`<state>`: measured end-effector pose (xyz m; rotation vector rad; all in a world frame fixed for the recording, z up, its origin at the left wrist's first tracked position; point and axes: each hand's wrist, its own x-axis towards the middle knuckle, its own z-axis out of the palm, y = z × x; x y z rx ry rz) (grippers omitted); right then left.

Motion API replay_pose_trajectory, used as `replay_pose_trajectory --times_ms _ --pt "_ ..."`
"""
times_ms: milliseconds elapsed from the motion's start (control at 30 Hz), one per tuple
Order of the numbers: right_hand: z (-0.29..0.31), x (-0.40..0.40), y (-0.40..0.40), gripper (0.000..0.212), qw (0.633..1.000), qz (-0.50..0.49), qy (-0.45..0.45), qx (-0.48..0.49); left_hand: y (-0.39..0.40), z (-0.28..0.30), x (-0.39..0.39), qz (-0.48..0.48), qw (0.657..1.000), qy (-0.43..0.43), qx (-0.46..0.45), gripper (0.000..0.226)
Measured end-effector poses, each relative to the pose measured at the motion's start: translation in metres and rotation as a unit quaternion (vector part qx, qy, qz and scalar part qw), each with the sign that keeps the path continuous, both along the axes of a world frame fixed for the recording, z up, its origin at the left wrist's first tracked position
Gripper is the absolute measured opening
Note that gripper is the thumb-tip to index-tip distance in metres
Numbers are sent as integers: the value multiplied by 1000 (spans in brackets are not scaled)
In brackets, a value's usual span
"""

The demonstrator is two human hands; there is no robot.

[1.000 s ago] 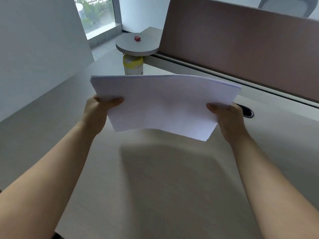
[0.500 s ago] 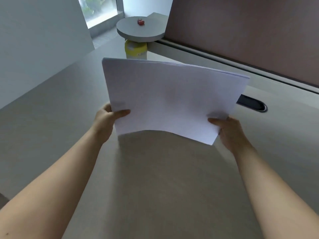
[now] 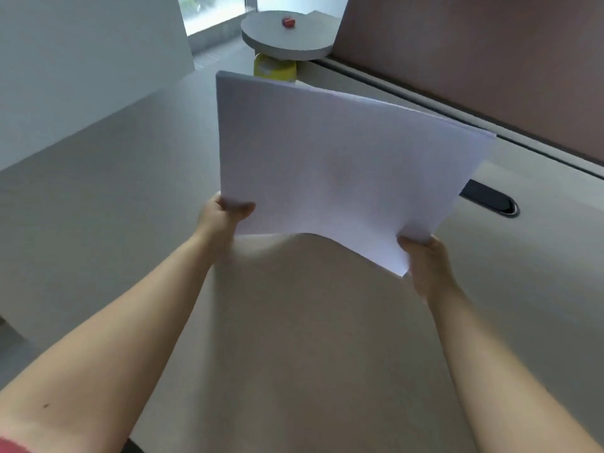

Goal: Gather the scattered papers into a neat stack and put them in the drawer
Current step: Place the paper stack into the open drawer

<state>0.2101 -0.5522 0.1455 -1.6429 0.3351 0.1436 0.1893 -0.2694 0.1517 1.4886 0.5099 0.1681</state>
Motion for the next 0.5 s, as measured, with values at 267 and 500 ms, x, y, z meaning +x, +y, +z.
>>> replay_pose_trajectory --times_ms 267,500 --pt "30 -10 38 29 992 93 -40 -81 29 20 -74 71 991 80 75 33" --pt "56 -41 150 23 969 246 -13 -1 105 43 -205 205 962 176 29 11"
